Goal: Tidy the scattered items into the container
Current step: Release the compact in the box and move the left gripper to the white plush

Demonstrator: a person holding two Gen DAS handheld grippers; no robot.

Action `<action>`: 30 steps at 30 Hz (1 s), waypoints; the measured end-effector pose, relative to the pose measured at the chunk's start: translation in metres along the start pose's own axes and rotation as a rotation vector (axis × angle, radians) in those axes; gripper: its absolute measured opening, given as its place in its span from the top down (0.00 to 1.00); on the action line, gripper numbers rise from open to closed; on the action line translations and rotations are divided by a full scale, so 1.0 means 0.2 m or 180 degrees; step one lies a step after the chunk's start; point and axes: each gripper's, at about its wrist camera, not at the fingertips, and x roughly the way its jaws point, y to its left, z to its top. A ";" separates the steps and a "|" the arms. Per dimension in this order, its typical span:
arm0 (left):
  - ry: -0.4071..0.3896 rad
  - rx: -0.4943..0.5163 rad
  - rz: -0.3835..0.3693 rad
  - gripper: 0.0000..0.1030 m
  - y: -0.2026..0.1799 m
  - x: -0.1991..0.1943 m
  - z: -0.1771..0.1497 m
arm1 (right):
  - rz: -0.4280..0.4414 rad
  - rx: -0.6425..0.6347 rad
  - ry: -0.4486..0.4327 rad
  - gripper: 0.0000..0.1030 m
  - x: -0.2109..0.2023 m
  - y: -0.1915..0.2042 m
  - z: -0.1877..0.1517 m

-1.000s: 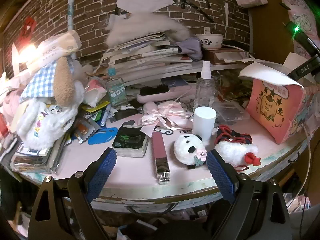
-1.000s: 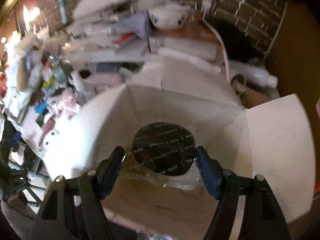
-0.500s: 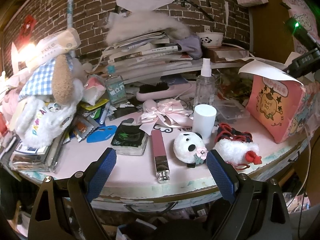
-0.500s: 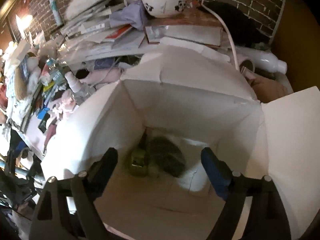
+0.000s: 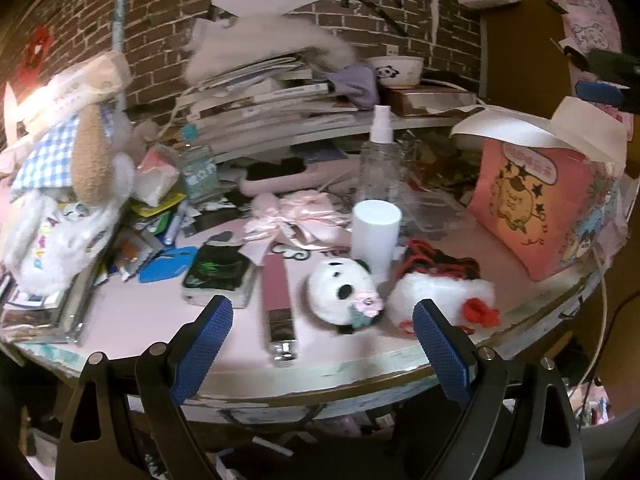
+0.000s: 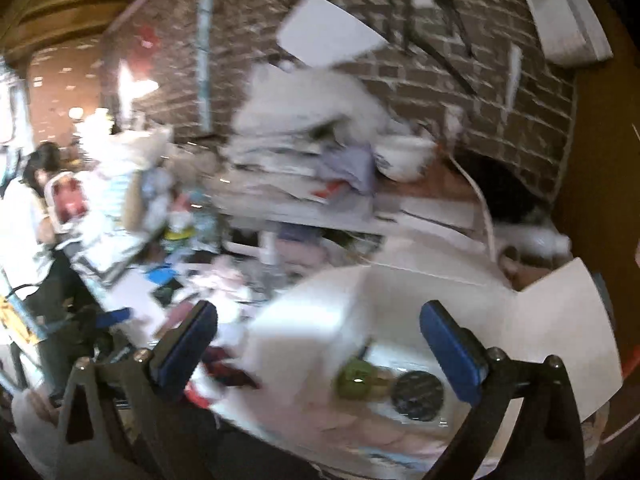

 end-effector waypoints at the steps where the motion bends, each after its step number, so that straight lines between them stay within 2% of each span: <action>1: 0.0001 0.0010 -0.0025 0.12 -0.01 0.00 0.00 | 0.0109 -0.0019 -0.0030 0.02 -0.01 0.03 -0.02; 6: -0.0009 0.0057 -0.0164 0.12 -0.07 0.02 0.00 | 0.0744 -0.0028 -0.0178 0.02 -0.04 0.16 -0.16; 8: -0.0035 0.0071 -0.0244 0.12 -0.10 0.02 0.00 | 0.0858 -0.0051 -0.0245 0.02 -0.05 0.21 -0.22; 12: -0.0108 0.0119 -0.0420 0.12 -0.15 0.02 0.00 | 0.0928 -0.0133 -0.0321 0.02 -0.06 0.28 -0.35; 24: -0.0177 0.0320 -0.0579 0.13 -0.30 0.06 -0.01 | 0.1385 0.0370 -0.0203 0.01 -0.01 0.19 -0.54; 30: -0.0112 0.0340 -0.0562 0.13 -0.34 0.09 -0.01 | 0.1367 0.0648 -0.0111 0.01 0.09 0.15 -0.59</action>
